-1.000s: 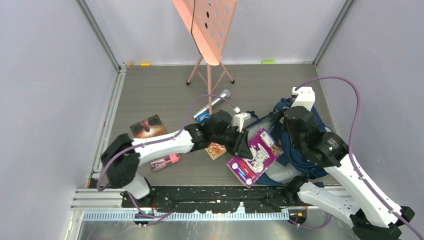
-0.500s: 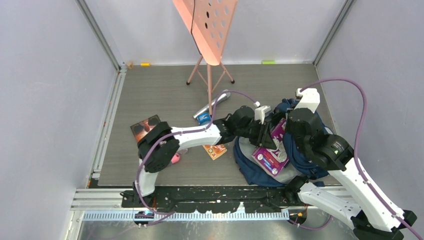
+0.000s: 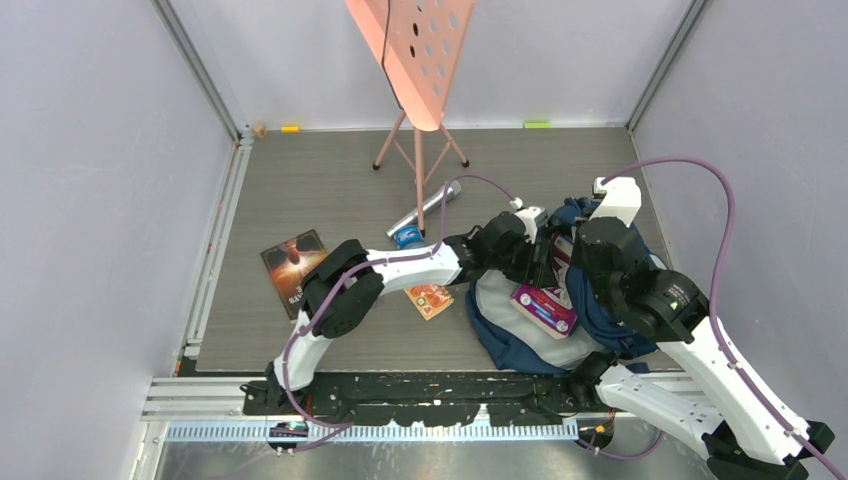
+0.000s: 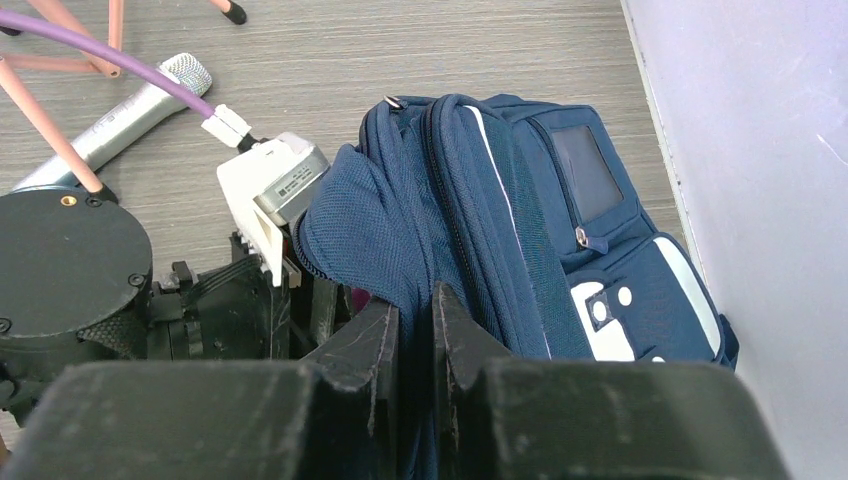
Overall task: Pack the student bag
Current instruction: Place the book in the student bag.
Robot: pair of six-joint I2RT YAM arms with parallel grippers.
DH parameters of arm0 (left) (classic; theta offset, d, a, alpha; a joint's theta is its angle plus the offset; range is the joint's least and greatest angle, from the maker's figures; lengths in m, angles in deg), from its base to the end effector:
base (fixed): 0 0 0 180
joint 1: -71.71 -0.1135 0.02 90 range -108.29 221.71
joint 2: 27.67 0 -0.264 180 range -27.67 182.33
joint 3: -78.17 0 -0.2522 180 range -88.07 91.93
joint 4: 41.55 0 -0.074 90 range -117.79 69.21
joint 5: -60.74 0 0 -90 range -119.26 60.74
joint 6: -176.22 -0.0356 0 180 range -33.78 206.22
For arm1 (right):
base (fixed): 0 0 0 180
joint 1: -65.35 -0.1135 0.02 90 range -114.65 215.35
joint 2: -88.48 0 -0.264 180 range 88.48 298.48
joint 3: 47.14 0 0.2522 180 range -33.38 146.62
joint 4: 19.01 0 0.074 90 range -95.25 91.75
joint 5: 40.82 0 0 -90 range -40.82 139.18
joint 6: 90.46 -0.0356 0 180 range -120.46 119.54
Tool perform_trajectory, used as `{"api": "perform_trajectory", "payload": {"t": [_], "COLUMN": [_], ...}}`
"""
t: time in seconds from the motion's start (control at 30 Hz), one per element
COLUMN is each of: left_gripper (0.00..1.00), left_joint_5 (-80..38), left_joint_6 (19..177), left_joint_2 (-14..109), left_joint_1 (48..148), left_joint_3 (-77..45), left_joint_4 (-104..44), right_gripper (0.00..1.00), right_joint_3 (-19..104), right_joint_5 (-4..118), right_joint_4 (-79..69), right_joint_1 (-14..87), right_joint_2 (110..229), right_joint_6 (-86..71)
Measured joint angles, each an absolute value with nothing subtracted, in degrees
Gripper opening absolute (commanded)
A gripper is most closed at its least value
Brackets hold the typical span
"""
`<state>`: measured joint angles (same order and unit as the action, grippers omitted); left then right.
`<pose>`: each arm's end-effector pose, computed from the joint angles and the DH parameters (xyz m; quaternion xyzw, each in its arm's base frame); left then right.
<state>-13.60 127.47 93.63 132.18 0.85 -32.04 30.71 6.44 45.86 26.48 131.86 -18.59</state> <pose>0.2340 -0.4325 0.2075 0.2109 0.8261 -0.4688 0.2308 0.1105 0.0580 0.3869 0.0327 0.8275 -0.0571 0.5576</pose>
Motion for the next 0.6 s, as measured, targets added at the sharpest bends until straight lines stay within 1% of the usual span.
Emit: {"api": "perform_trajectory", "payload": {"t": [0.13, 0.17, 0.23, 0.5, 0.6], "left_gripper": [0.85, 0.88, 0.90, 0.93, 0.97], "left_joint_5": [-18.35, -19.07, -19.85, -19.24, -18.54], "left_joint_6": [123.45, 122.73, 121.35, 120.48, 120.43], "left_joint_2": [93.47, 93.15, 91.42, 81.61, 80.53], "left_joint_1": [132.09, 132.07, 132.03, 133.67, 135.57], "left_joint_3": [0.79, 0.37, -1.57, -10.99, -12.15], "left_joint_4": [-27.98, -27.15, -25.77, -24.63, -24.83], "right_gripper": [0.00, 0.01, 0.01, 0.00, 0.00], "right_joint_3": [30.73, 30.73, 30.73, 30.73, 30.78], "right_joint_5": [6.44, 6.44, 6.46, 6.44, 6.44], "right_joint_4": [45.93, 45.99, 46.04, 46.04, 46.02], "right_joint_1": [26.48, 26.48, 26.48, 26.48, 26.48], "right_joint_2": [131.86, 131.88, 131.90, 132.07, 132.40], "right_joint_6": [-18.57, -18.57, -18.57, -18.57, -18.57]}}
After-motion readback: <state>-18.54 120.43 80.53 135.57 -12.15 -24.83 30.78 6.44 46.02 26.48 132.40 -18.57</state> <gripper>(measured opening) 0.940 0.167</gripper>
